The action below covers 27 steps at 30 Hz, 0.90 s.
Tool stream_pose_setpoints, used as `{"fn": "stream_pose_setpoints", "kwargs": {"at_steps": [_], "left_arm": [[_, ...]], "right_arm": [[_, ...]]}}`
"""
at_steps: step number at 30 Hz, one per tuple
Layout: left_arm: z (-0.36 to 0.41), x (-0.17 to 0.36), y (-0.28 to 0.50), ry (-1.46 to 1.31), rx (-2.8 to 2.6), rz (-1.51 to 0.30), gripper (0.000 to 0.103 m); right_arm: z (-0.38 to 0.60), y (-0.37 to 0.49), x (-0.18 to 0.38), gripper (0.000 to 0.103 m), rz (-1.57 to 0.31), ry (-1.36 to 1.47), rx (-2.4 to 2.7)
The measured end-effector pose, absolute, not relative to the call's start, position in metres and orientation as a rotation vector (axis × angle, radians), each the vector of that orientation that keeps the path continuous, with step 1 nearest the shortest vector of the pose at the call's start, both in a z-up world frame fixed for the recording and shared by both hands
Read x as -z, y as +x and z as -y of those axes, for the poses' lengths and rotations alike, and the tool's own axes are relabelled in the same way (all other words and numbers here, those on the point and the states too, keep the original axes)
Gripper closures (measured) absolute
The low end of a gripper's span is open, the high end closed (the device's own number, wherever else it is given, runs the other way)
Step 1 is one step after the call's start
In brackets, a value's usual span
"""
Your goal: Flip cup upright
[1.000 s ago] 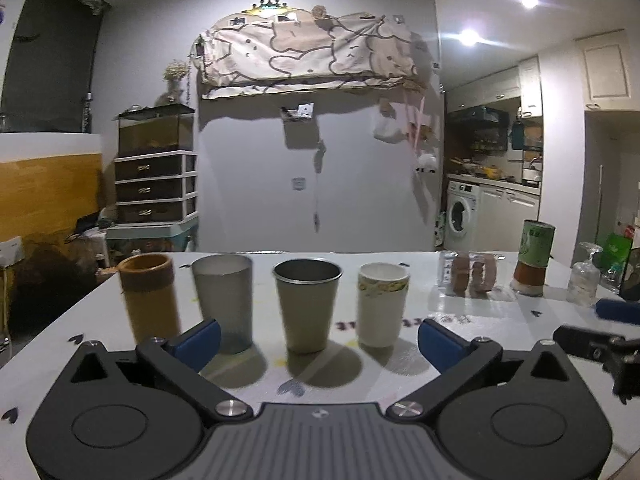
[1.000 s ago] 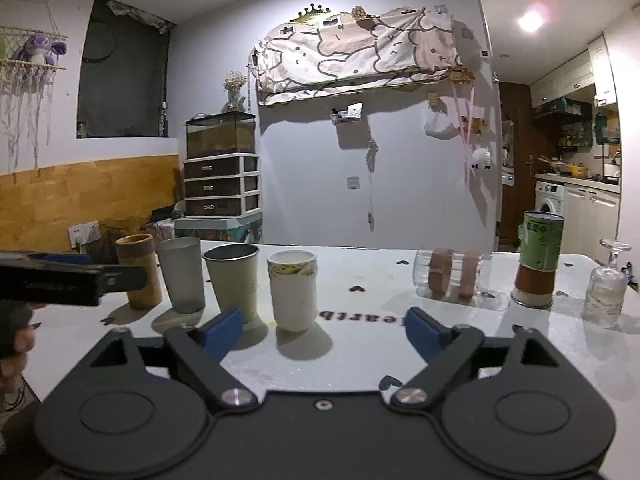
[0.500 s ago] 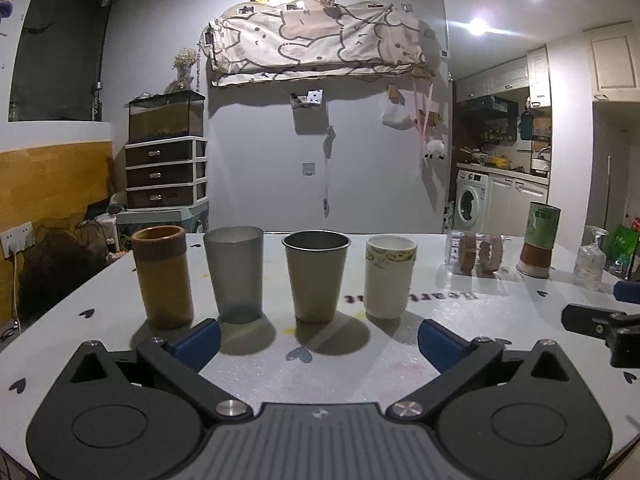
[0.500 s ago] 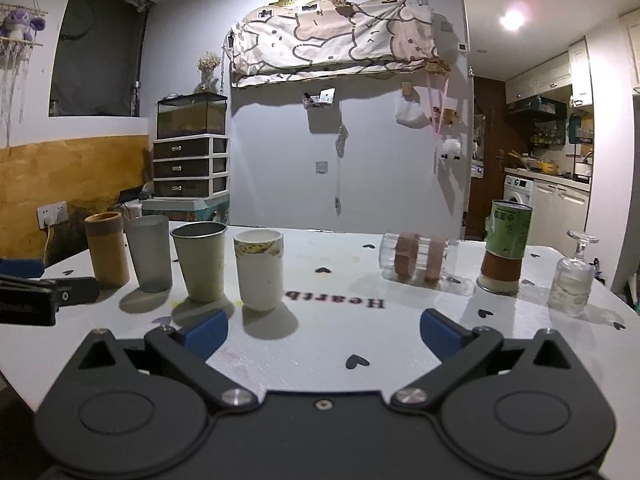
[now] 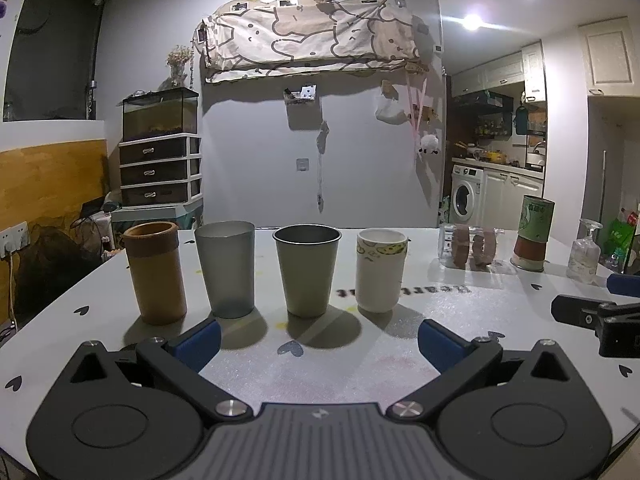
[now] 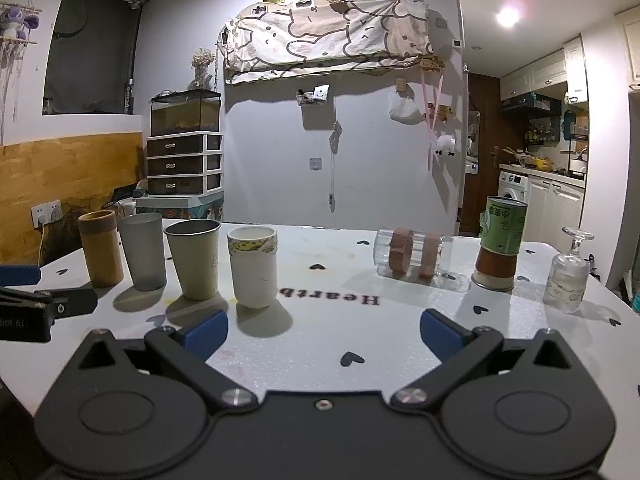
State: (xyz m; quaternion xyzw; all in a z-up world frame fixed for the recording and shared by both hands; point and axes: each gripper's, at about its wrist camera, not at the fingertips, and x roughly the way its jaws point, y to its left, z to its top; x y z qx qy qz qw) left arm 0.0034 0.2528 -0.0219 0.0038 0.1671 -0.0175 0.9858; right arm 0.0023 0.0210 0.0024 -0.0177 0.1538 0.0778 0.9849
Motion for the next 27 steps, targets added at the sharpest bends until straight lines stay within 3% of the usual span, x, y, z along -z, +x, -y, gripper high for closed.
{"fn": "stream_pose_setpoints", "kwargs": {"at_steps": [27], "left_arm": [[-0.2527,0.0233,0.0062,0.007,0.028,-0.347,0.0]], "right_arm": [[-0.0208,0.0029,-0.0035,0.0,-0.309,-0.035,-0.154]]}}
